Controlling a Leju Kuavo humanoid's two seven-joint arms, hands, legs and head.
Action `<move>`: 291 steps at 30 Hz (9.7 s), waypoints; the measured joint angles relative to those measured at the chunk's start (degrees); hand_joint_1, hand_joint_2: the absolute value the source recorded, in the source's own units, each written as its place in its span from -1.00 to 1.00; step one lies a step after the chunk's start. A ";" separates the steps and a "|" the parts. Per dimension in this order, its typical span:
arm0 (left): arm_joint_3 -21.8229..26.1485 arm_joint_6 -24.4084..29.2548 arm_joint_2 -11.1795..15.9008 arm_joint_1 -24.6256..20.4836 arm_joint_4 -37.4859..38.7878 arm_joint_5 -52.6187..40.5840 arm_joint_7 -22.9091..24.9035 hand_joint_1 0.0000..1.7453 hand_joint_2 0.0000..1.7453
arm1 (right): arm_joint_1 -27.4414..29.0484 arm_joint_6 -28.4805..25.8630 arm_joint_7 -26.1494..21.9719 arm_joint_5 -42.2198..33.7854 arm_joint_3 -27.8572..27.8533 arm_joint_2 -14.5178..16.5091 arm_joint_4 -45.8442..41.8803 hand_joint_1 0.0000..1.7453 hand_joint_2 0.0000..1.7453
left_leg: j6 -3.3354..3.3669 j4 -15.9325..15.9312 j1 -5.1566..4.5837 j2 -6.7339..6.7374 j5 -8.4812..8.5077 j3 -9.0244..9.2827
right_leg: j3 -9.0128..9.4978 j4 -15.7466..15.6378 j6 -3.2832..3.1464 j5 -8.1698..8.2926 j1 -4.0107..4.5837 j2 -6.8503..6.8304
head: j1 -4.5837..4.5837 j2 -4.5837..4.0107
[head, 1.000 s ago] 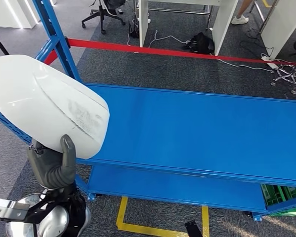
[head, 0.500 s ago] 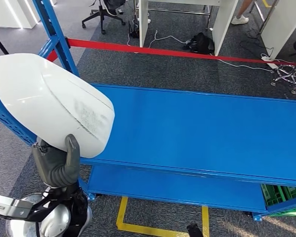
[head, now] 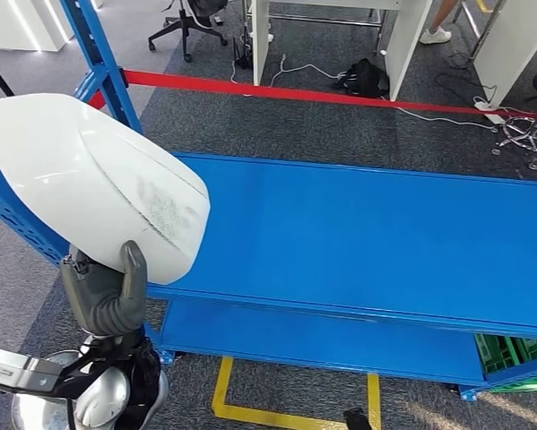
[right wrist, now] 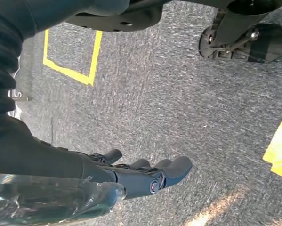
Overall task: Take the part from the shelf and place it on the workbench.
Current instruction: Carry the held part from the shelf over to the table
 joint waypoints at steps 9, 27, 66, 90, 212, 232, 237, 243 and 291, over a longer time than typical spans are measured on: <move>-0.34 -1.09 0.01 -0.45 1.28 0.29 0.00 1.00 1.00 | -0.19 3.37 0.44 -3.38 -0.95 -0.55 -0.02 -1.00 1.00 | 1.43 -1.39 0.32 0.36 0.70 0.81 | -6.30 13.56 1.34 -6.95 -0.13 -0.24 | 0.47 0.00; -0.71 -1.39 0.43 -0.68 2.39 -0.48 0.00 1.00 1.00 | 0.28 2.09 5.52 2.09 0.08 -0.73 -0.02 -1.00 1.00 | -1.24 13.15 0.49 0.40 -4.52 -6.27 | 0.88 0.67 -2.12 -1.37 0.12 0.10 | 0.14 0.00; -1.29 -14.79 -0.88 -2.57 4.98 7.74 3.40 1.00 1.00 | 1.11 4.00 22.40 5.34 1.29 -0.79 0.00 -1.00 1.00 | 0.93 -0.54 0.06 0.38 0.21 0.54 | 0.10 1.47 0.20 -2.01 0.38 -0.34 | 0.20 0.01; -1.21 -17.11 -0.92 -1.40 4.98 5.79 3.13 1.00 1.00 | 1.04 4.10 21.95 6.43 1.22 -0.76 0.00 -1.00 1.00 | -1.18 5.69 -0.07 0.50 -1.16 -2.25 | 1.24 0.01 -1.79 -0.93 0.28 -0.36 | -0.14 0.01; 0.10 -7.41 -1.25 1.12 4.78 2.99 2.42 1.00 1.00 | 0.94 3.87 19.55 8.82 1.09 -0.80 0.02 -1.00 1.00 | -0.67 5.91 -0.77 0.95 -0.89 -1.75 | 4.00 -2.47 -2.55 -1.48 0.99 -0.79 | -0.30 0.00; 0.31 -5.46 -3.02 1.02 4.78 2.58 1.89 1.00 1.00 | 0.91 3.82 19.81 8.92 1.09 -0.63 0.07 -1.00 1.00 | -0.07 -2.35 -0.69 0.81 1.69 1.42 | 3.51 -0.90 -0.54 -2.20 0.53 -0.29 | 0.17 0.00; 0.15 -3.65 -3.02 0.91 4.78 1.72 1.35 1.00 1.00 | 0.93 3.71 18.99 9.02 1.09 -0.63 0.07 -1.00 1.00 | -1.31 7.76 -0.46 0.86 -4.77 -3.42 | 2.55 -1.01 -2.23 -1.34 0.35 -0.42 | -0.31 0.00; 0.23 0.03 -2.33 1.95 4.44 1.16 0.37 1.00 1.00 | 1.00 1.28 7.85 9.45 1.99 -0.66 0.07 -1.00 1.00 | -0.99 4.74 -0.45 0.89 -1.70 -0.46 | 1.81 -0.91 -1.99 -0.76 0.51 -0.37 | -0.36 0.00; -1.38 -4.04 0.48 1.38 2.38 -0.79 -0.04 1.00 1.00 | 0.37 0.84 7.50 5.90 -0.35 -0.91 0.07 -1.00 1.00 | 0.74 -1.51 -0.51 3.81 -0.47 2.39 | 1.51 0.09 -0.18 -1.13 1.06 -3.00 | 0.70 0.00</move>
